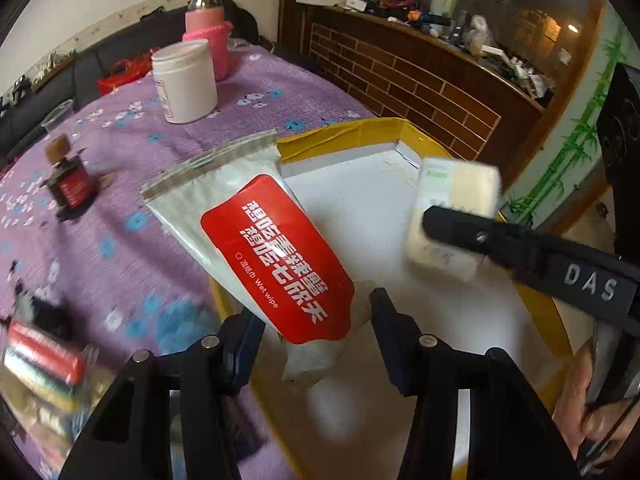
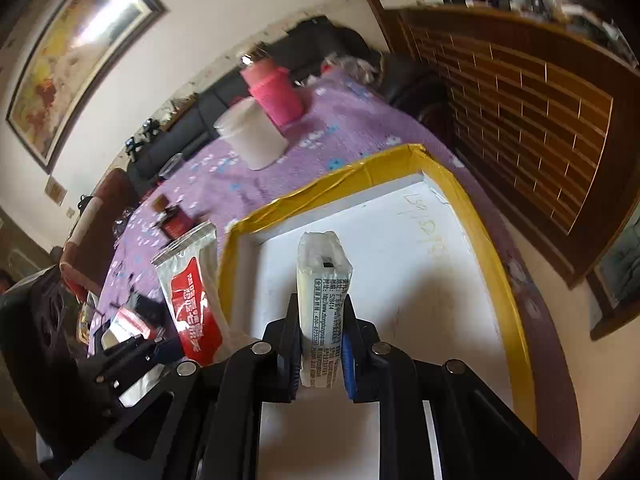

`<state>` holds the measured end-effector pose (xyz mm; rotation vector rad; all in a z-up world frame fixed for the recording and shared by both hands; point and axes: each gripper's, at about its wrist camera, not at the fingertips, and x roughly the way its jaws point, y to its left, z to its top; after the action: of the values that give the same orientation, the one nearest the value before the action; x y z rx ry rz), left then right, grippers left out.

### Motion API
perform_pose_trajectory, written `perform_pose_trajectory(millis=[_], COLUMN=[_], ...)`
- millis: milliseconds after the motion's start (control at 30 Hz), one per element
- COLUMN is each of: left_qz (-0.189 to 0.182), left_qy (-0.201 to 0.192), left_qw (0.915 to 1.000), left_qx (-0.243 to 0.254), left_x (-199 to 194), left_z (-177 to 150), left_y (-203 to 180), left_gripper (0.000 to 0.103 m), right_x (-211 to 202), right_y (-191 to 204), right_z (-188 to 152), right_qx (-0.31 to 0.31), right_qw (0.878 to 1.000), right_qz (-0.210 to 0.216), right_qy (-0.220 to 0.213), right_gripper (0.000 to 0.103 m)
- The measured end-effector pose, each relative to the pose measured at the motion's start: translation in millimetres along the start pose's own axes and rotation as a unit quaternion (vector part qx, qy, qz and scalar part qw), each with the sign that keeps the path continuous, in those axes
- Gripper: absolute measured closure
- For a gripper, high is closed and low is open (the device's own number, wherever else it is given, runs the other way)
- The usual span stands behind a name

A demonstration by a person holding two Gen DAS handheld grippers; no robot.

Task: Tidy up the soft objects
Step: 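Carry wet-wipe pack with left gripper while right gripper carries small tissue pack to tray, then grasp the black snack bag with the left gripper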

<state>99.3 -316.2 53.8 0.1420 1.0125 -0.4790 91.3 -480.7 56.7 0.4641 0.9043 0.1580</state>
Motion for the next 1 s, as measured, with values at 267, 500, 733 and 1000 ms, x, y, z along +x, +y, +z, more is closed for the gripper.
perform_pose_trajectory(millis=[267,500,733,1000], left_qz=[0.007,0.005,0.006,-0.013], left_qy=[0.027,0.029,0.015,-0.005], left_qw=[0.9995,0.9993,0.9998,0.9997], left_qx=[-0.016,-0.025,-0.016,-0.02], left_x=[37,44,30,-6], left_z=[19,19,17,-4], left_y=[5,9,2,2], left_gripper=[0.051,0.051,0.042,0.04], right_x=[48,53,24,-29], right_y=[-13,-20,-22,1], right_z=[32,39,33,-5], right_qx=[0.022,0.034,0.033,0.021], right_qw=[0.999,0.999,0.999,0.998], right_qz=[-0.001,-0.024,-0.019,0.006], right_qy=[0.027,0.02,-0.014,-0.062], right_gripper=[0.085,0.056,0.043,0.043])
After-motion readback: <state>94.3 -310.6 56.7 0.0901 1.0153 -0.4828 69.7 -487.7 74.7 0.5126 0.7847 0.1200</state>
